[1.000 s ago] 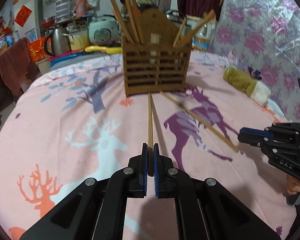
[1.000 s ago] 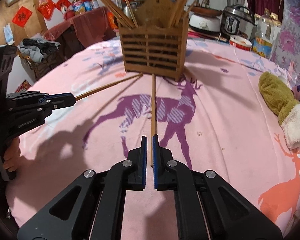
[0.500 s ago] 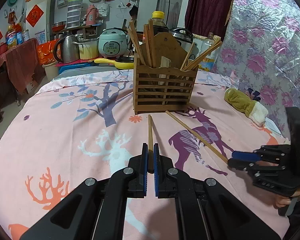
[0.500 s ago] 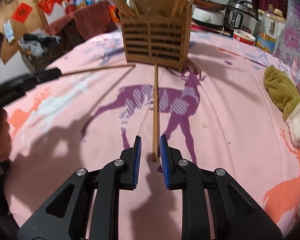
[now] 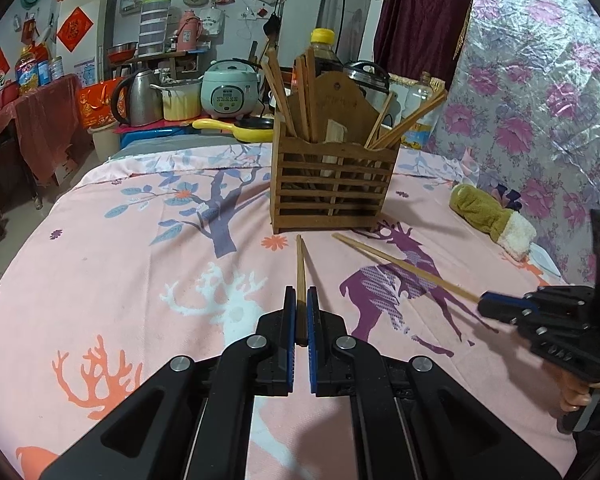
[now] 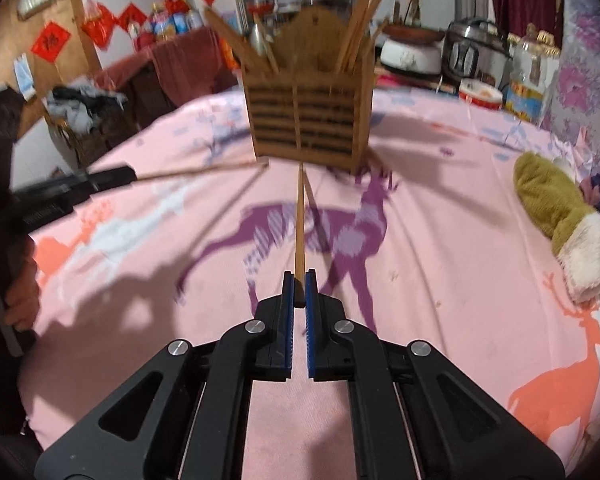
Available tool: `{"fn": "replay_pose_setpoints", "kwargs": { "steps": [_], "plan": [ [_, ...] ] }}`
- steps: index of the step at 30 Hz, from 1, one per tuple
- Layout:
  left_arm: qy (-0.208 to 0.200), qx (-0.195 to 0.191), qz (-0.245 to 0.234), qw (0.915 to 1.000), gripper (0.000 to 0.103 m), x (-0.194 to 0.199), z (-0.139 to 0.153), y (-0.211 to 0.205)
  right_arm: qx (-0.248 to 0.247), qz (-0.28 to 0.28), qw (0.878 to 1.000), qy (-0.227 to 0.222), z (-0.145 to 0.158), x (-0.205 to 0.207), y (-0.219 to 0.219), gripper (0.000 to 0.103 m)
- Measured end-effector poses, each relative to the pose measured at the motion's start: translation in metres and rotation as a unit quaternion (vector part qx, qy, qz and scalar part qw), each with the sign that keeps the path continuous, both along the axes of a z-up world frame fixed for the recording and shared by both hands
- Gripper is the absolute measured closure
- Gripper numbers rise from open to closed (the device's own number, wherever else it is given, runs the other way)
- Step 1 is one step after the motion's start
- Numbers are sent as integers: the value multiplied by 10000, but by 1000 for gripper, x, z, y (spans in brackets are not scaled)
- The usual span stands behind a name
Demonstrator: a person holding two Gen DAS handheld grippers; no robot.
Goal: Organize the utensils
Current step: 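Lift both held chopsticks up toward the wooden holder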
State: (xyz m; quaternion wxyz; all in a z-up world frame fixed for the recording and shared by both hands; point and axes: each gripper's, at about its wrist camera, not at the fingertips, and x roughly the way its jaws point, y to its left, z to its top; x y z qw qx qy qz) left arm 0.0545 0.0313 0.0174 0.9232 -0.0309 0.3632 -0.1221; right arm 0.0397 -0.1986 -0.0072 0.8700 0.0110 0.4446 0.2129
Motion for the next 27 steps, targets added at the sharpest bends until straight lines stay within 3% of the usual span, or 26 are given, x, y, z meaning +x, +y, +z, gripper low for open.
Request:
{"fn": "replay_pose_setpoints", "kwargs": {
  "steps": [6, 14, 27],
  "plan": [
    [-231, -133, 71, 9996, 97, -6, 11, 6, 500, -247, 9965, -626, 29, -7, -16, 97],
    [-462, -415, 199, 9979, 97, -12, 24, 19, 1036, -670, 9862, -1106, 50, -10, -39, 97],
    [-598, -534, 303, 9963, 97, -15, 30, 27, 1133, -793, 9814, -1333, 57, -14, -44, 97]
  ]
}}
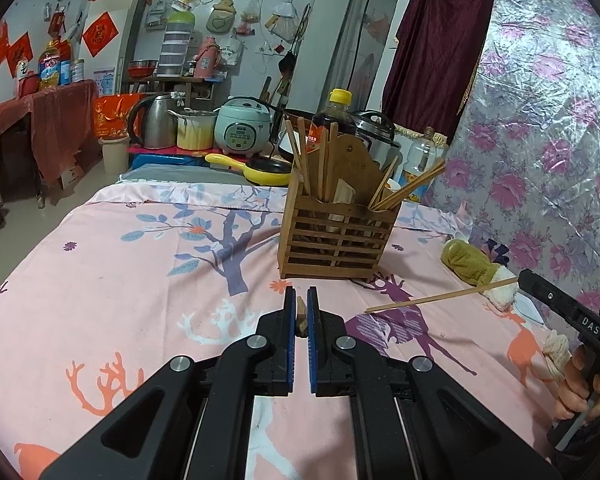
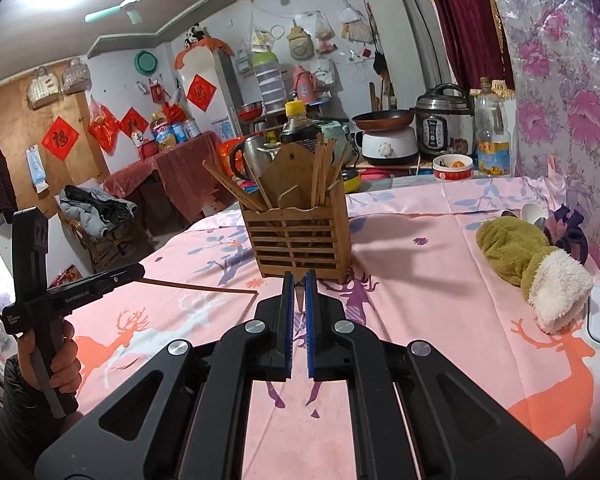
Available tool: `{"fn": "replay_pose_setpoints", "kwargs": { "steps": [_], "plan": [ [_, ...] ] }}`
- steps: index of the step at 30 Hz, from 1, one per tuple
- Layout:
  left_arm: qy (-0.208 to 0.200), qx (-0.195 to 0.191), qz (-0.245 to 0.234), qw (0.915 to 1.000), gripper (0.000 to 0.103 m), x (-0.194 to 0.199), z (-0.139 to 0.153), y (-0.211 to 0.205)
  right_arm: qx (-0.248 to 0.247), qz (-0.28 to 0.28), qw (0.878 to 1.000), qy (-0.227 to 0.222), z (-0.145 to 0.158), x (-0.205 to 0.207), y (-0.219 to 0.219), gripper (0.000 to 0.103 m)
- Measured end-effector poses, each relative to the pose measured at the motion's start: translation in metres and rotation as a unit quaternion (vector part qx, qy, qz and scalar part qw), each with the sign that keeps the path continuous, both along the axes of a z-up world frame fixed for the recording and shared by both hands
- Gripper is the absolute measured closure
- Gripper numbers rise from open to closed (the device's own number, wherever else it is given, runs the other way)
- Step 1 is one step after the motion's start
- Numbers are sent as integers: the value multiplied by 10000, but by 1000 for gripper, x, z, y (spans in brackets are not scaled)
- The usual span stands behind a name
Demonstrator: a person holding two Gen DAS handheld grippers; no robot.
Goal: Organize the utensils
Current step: 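Lift both held chopsticks up toward the wooden holder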
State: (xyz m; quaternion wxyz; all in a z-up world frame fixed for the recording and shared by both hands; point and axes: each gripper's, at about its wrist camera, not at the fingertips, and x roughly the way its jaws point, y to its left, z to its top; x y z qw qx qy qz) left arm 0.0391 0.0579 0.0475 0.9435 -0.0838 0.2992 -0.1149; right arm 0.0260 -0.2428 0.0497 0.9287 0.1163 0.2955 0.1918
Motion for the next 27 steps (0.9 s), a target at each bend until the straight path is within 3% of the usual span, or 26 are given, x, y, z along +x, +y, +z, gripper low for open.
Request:
{"fn": "replay_pose_setpoints", "kwargs": {
  "steps": [6, 16, 27],
  "plan": [
    [-95, 264, 18, 9996, 97, -4, 0, -10, -47, 16, 10000, -33, 0, -1, 3, 97],
    [-578, 1019, 154, 9930, 97, -21, 4, -35, -98, 87, 9999, -102, -1, -5, 10, 97],
    [-779, 1225, 288, 9890, 97, -26, 7, -39, -107, 75, 9999, -99, -2, -6, 11, 97]
  ]
}}
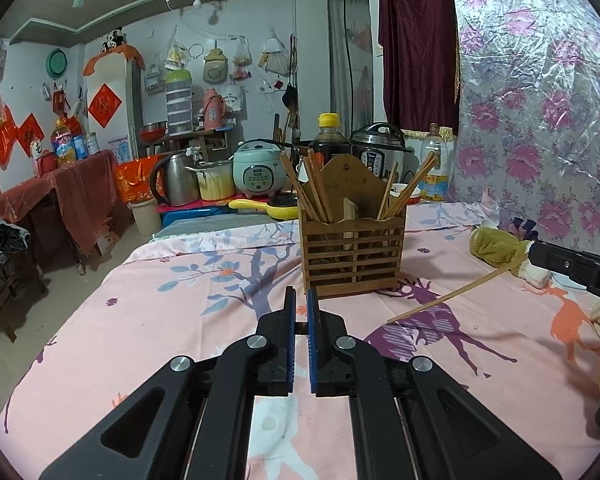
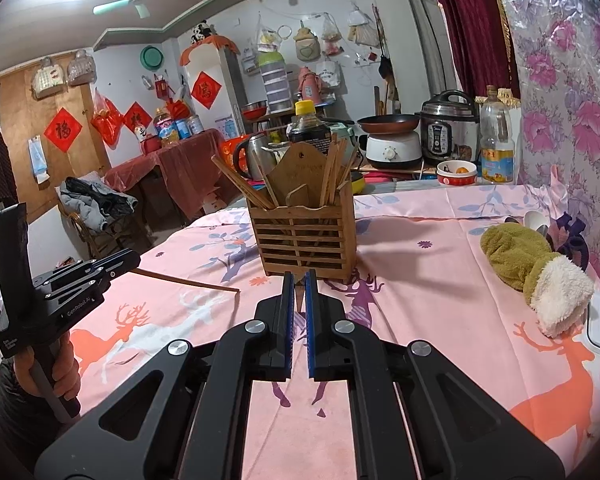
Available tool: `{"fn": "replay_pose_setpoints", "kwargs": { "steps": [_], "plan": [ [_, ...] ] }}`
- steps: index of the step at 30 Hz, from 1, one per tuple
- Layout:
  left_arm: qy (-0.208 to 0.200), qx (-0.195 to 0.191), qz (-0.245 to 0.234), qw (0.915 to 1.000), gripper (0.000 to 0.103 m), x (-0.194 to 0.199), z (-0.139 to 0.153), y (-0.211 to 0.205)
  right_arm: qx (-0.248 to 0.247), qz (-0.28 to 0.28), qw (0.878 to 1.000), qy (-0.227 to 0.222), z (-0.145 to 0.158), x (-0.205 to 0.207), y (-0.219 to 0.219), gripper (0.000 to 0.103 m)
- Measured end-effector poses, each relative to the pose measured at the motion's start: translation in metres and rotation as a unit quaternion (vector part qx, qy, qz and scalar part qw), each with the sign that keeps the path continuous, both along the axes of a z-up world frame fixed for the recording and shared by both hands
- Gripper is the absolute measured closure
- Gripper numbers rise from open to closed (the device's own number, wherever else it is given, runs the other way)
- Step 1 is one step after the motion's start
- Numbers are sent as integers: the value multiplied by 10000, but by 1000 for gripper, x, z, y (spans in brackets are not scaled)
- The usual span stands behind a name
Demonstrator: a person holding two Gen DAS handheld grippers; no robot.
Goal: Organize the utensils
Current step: 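Lift both held chopsticks up toward the wooden holder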
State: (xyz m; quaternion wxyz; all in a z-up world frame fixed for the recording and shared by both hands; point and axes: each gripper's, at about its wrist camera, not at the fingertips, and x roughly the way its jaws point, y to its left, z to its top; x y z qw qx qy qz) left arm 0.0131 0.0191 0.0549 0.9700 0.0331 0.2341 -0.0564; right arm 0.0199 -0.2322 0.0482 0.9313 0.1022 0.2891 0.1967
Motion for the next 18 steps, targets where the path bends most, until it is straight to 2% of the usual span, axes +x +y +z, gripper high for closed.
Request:
{"fn": "replay_pose_setpoints", "kwargs": {
  "steps": [12, 18],
  "plan": [
    [-148, 52, 61, 9999, 97, -4, 2, -1, 44, -52, 10000, -10, 1, 1, -3, 97],
    [147, -153, -166, 9996, 97, 16, 11, 0, 105, -93, 9999, -19, 13, 9, -4, 97]
  ]
}}
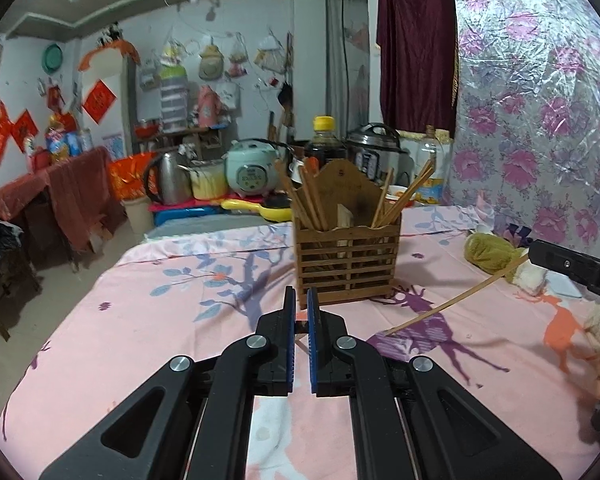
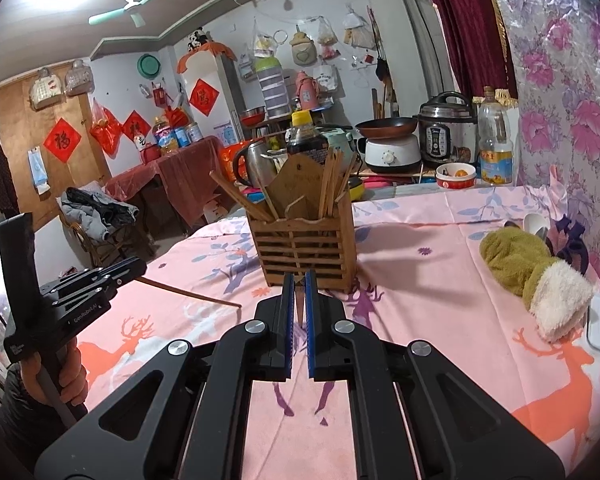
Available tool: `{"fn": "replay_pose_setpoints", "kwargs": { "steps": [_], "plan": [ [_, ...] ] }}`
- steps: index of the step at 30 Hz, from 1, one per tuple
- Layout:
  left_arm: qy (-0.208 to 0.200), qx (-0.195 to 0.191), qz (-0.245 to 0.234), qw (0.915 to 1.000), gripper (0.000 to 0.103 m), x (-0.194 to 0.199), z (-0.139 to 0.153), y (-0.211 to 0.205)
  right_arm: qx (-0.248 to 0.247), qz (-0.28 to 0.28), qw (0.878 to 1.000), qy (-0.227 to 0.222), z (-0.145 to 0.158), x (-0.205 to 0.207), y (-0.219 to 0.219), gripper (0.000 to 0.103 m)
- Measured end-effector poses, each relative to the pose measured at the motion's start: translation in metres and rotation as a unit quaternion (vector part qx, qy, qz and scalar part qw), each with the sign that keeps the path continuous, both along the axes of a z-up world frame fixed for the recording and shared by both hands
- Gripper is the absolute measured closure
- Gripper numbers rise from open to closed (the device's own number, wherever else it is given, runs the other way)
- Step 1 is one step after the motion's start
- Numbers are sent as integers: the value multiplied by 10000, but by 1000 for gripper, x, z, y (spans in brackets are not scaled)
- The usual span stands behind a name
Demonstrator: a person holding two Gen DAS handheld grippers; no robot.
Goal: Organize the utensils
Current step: 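Lift both held chopsticks up toward the wooden holder, then lower both chopsticks into the wooden holder and open both tools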
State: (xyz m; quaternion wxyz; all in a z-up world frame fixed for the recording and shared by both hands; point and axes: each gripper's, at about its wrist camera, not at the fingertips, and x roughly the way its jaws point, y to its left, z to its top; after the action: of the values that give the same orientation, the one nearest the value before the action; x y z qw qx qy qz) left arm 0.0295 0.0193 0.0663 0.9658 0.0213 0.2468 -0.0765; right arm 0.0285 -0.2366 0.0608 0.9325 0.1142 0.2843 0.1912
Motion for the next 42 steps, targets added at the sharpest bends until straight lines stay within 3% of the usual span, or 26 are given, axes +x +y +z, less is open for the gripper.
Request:
{"fn": "replay_pose_setpoints", "kwargs": {
  "steps": [3, 12, 15, 18, 20, 21, 27, 31, 36, 40, 42],
  "plan": [
    [-4, 4, -107, 9999, 97, 14, 16, -4, -11, -27, 10000, -63, 12, 10, 0, 97],
    [-560, -290, -249, 9977, 97, 46, 87, -26, 83, -158, 9986, -505, 64, 50, 3, 97],
    [-431, -255, -449, 9977, 97, 53, 91, -35, 160, -124, 9982, -564, 69, 58, 6, 97],
    [-10, 55, -668, 9977, 92, 46, 68, -37, 102, -71, 9988, -476, 63, 59, 6, 97],
    [383, 222, -692, 9966, 64, 39, 43, -32, 57, -80, 9991, -414, 56, 60, 4, 97],
    [572, 251, -667, 9958, 64, 33, 29, -27, 58, -91, 9992, -378, 54, 61, 3, 97],
    [1921, 67, -731, 9786, 64, -7, -59, -2, 150, -95, 9991, -382, 56, 57, 0, 97],
    [2273, 309, -722, 9707, 64, -20, -89, -2, 164, -55, 9991, -394, 56, 53, 3, 97],
    [2612, 129, -750, 9623, 66, -19, -100, 8, 163, -38, 9990, -406, 55, 50, 4, 97],
    [2601, 152, -844, 9618, 95, -23, -99, 9, 193, -44, 9992, -354, 54, 48, 6, 97],
    [2601, 37, -874, 9616, 97, -21, -98, 10, 184, -41, 9992, -342, 53, 45, 7, 97]
  ]
}}
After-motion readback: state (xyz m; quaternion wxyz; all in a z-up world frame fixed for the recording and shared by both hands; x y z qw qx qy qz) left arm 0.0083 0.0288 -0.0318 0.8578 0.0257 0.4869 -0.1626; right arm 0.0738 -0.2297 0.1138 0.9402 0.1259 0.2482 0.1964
